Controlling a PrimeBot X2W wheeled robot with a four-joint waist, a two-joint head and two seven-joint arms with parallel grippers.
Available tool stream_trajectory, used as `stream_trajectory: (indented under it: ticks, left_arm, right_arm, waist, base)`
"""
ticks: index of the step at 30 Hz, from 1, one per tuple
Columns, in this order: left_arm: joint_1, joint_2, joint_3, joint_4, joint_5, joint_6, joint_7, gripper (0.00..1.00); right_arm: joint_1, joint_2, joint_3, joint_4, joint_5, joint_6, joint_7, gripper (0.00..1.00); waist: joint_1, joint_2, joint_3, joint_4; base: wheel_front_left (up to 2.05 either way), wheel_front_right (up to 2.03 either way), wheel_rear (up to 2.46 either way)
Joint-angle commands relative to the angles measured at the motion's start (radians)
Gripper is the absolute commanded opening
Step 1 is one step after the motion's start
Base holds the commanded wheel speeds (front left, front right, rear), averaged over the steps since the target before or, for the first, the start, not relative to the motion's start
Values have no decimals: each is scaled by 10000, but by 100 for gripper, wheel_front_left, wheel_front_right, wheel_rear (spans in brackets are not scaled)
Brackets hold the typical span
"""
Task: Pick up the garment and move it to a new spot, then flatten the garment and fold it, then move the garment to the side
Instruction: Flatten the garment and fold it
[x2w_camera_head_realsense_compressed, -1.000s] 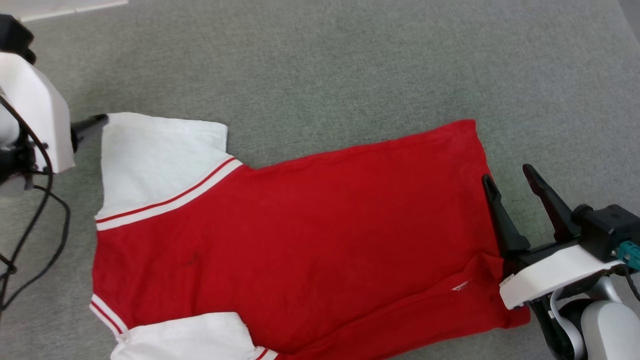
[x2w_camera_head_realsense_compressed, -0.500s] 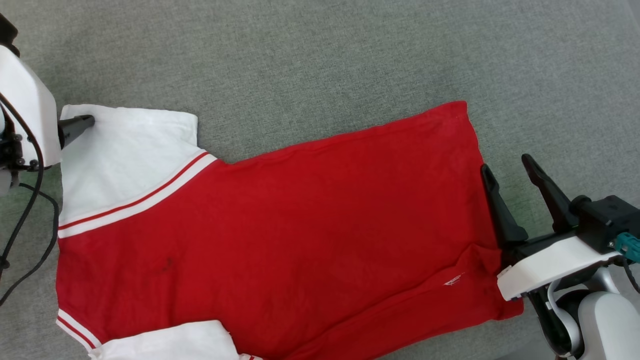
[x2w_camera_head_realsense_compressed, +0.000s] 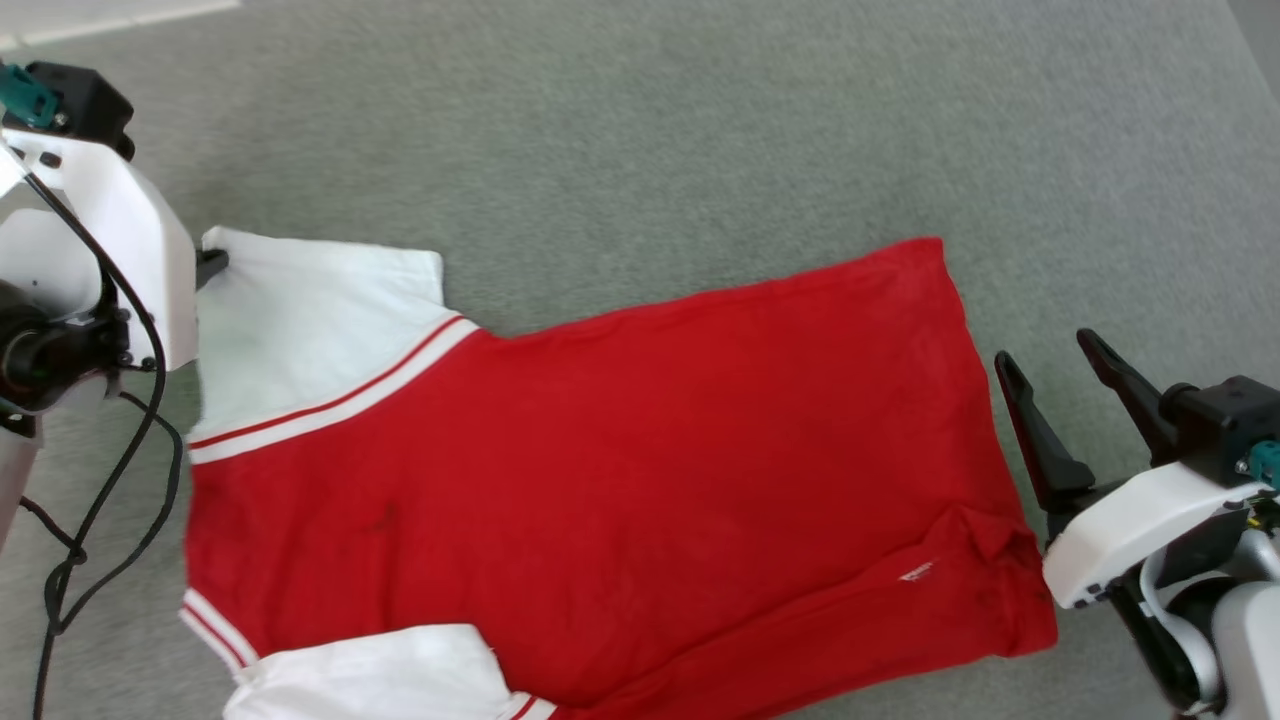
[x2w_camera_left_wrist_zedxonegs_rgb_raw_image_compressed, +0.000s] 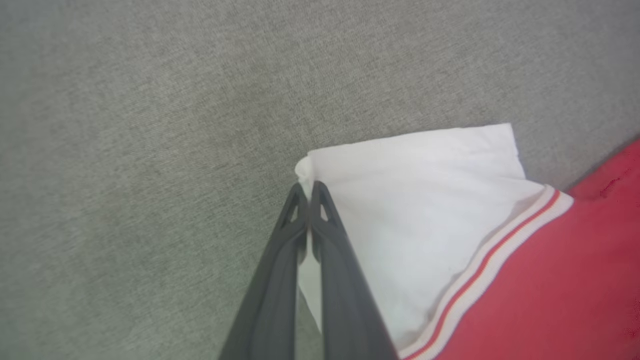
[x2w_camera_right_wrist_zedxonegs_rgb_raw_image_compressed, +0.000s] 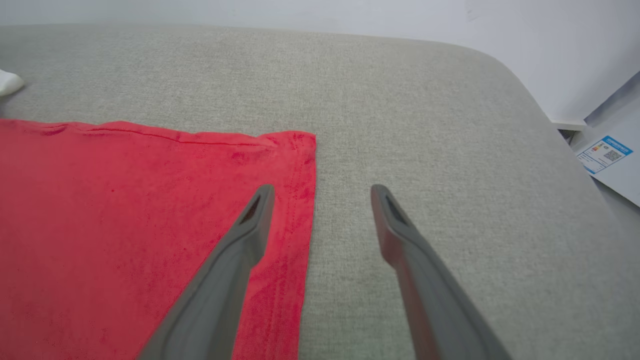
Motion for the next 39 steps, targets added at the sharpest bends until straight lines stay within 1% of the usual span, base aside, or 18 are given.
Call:
stream_trajectory:
  ticks: [1, 3, 8, 11, 13, 15, 18, 20, 27, 30, 34, 37, 38, 39]
  left_arm:
    - [19, -4, -62, -150, 104, -93, -116, 0]
    - [51, -68, -230, -437, 265, -200, -306, 0]
    - [263, -213, -612, -1472, 590, -325, -672, 0]
    - [480, -208, -779, -2150, 678, -329, -819, 0]
    - [649, -295, -764, -2584, 612, -247, -969, 0]
    - [849, -411, -721, -2975, 463, -161, -1075, 0]
    - [1038, -380, -736, -3631, 480, -82, -1185, 0]
    - [1118, -406, -759, -4068, 536, -45, -1253, 0]
    - [1072, -493, -891, -5090, 863, 43, -1458, 0]
    - [1046, -622, -931, -5313, 828, 26, -1563, 0]
    - [1017, -605, -1022, -5265, 969, -68, -1709, 0]
    - [1006, -717, -1080, -5206, 945, -96, -1828, 0]
    - [1011, -735, -1098, -5190, 951, -109, -1841, 0]
    - [1024, -772, -1102, -5165, 931, -115, -1877, 0]
  right_arm:
    - [77, -194, 32, -62, 132, -4, 242, 100]
    - [48, -504, 65, -148, 350, -4, 923, 100]
    - [-425, -1534, 124, -415, 897, -4, 2963, 100]
    - [-782, -1948, 125, -357, 1348, -4, 4378, 100]
    - [-1172, -2235, 49, -291, 1488, -6, 5208, 100]
    - [-1482, -2383, 20, -136, 1655, -4, 5976, 100]
    - [-2014, -2430, -101, 257, 1893, -4, 7115, 100]
    - [-2345, -2575, -142, 502, 1852, -4, 7606, 100]
    - [-3007, -2890, 26, 1332, 1489, -4, 8516, 100]
    - [-3020, -2984, 329, 1743, 1232, -4, 8547, 100]
    - [-3004, -2834, 643, 2369, 1366, -2, 8448, 100]
    - [-2903, -2799, 1029, 2722, 1447, 2, 8451, 100]
    - [-2880, -2794, 1165, 2826, 1526, 13, 8486, 96]
    - [-2859, -2786, 1274, 2912, 1594, 13, 8490, 37]
  waist:
    - [-1, -1, -370, 346]
    - [-1, -1, -545, 561]
    - [-1, -1, -875, 1174]
    - [-1, -1, -944, 1540]
    - [-1, -1, -942, 1787]
    - [-1, -1, -904, 2028]
    - [-1, -1, -757, 2315]
    - [-1, -1, -630, 2513]
    - [-1, -1, -178, 3127]
    - [-1, -1, -22, 3340]
    - [-1, -1, 166, 3542]
    - [-1, -1, 235, 3642]
    - [-1, -1, 242, 3663]
    - [-1, -1, 243, 3680]
  base:
    - [0, 0, 0]
    - [0, 0, 0]
    - [0, 0, 0]
    - [0, 0, 0]
    - [0, 0, 0]
    - [0, 0, 0]
    - [0, 0, 0]
    - [0, 0, 0]
    - [0, 0, 0]
    - [0, 0, 0]
    - [0, 0, 0]
    - [0, 0, 0]
    - [0, 0, 0]
    - [0, 0, 0]
